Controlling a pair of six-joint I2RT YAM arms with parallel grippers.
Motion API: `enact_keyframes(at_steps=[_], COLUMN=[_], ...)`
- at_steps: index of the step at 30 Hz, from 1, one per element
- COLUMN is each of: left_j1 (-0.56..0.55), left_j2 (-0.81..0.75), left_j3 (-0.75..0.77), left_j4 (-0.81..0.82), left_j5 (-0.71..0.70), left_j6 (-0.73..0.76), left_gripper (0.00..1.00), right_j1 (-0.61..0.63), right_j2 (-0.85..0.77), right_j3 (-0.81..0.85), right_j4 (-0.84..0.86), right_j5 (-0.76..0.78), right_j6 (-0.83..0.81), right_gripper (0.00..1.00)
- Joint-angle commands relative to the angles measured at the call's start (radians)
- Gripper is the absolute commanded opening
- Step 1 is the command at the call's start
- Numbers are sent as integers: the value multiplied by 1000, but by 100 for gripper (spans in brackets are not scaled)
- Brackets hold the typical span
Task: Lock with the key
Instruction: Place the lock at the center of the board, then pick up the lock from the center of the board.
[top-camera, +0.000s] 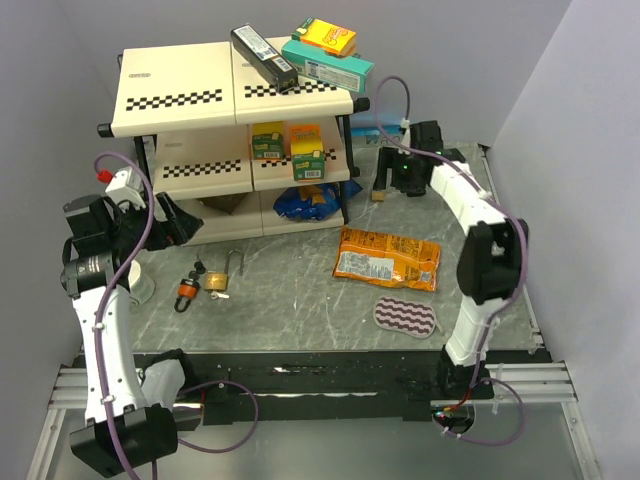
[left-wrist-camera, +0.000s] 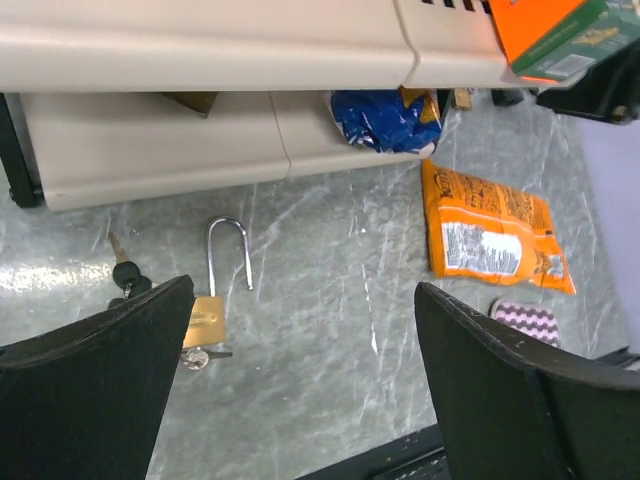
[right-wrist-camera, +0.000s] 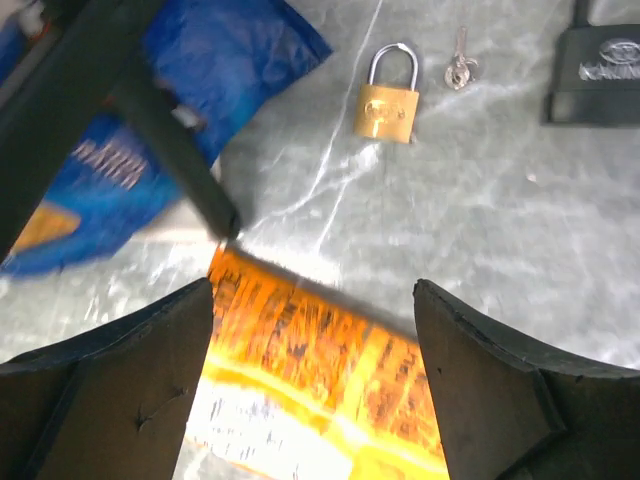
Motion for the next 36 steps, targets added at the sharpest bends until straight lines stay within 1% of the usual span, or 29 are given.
enact_keyframes(at_steps=[1,2,3,5,6,7,9,10,12,13,15,16,18,19,20,21,22,24,25,26,27,28,29,32,33,35,36], left_j1=[5,5,5,5,5,6,5,6,8,6,8,6,3,3,-1,-5,-6,-18,-26,-52,-72,-93,-133,-178,-185,-202,-207], left_j2=[9,15,26,33,41,44,62,70,93,99,119,130,165,180,191,203,205,193,187,184,187,190,197,237,254,321,349], left_j3=[61,73,82,101,105,108,102,101,90,96,89,87,89,82,72,55,14,-35,-74,-89,-100,-115,-123,-140,-140,-132,-117], left_j4=[-71,-92,-155,-199,-239,-255,-275,-302,-338,-370,-399,-417,-424,-431,-439,-447,-456,-457,-453,-462,-468,-471,-467,-439,-436,-439,-453], left_j5=[65,85,105,113,115,119,121,113,113,89,70,58,39,35,20,6,-10,-60,-72,-80,-88,-97,-106,-119,-122,-126,-128], left_j6=[187,221,269,356,381,413,432,453,505,563,631,668,700,728,761,803,909,1007,1079,1122,1213,1255,1289,1439,1519,1594,1672], left_gripper=[96,96,96,96,96,96,96,96,96,96,96,96,99,100,96,95,95,96,97,98,98,98,99,98,98,97,97], right_j1=[-38,-47,-70,-93,-113,-117,-125,-128,-130,-130,-130,-133,-134,-136,-136,-134,-134,-136,-136,-134,-136,-136,-134,-134,-136,-136,-136], right_j2=[-209,-241,-276,-397,-440,-524,-612,-698,-782,-860,-965,-996,-1071,-1086,-1100,-1106,-1105,-1091,-1087,-1084,-1077,-1076,-1071,-1065,-1056,-1041,-1019], right_j3=[-128,-154,-213,-289,-357,-388,-459,-478,-533,-553,-625,-646,-709,-720,-728,-722,-717,-703,-702,-700,-699,-700,-702,-699,-697,-679,-673], right_j4=[-7,-12,-9,14,32,40,45,52,66,86,120,147,161,161,145,125,108,73,63,48,42,34,28,14,7,-18,-30], right_j5=[21,18,14,5,1,1,4,1,-13,-7,34,37,13,-11,-37,-92,-108,-136,-143,-148,-157,-188,-205,-254,-263,-291,-292], right_j6=[-30,-43,-54,-83,-97,-111,-135,-152,-155,-155,-152,-154,-155,-154,-184,-188,-188,-194,-195,-197,-198,-201,-204,-195,-194,-197,-198], right_gripper=[88,89,89,92,93,96,100,100,100,100,100,100,100,100,100,100,100,100,100,100,100,100,100,100,100,100,100])
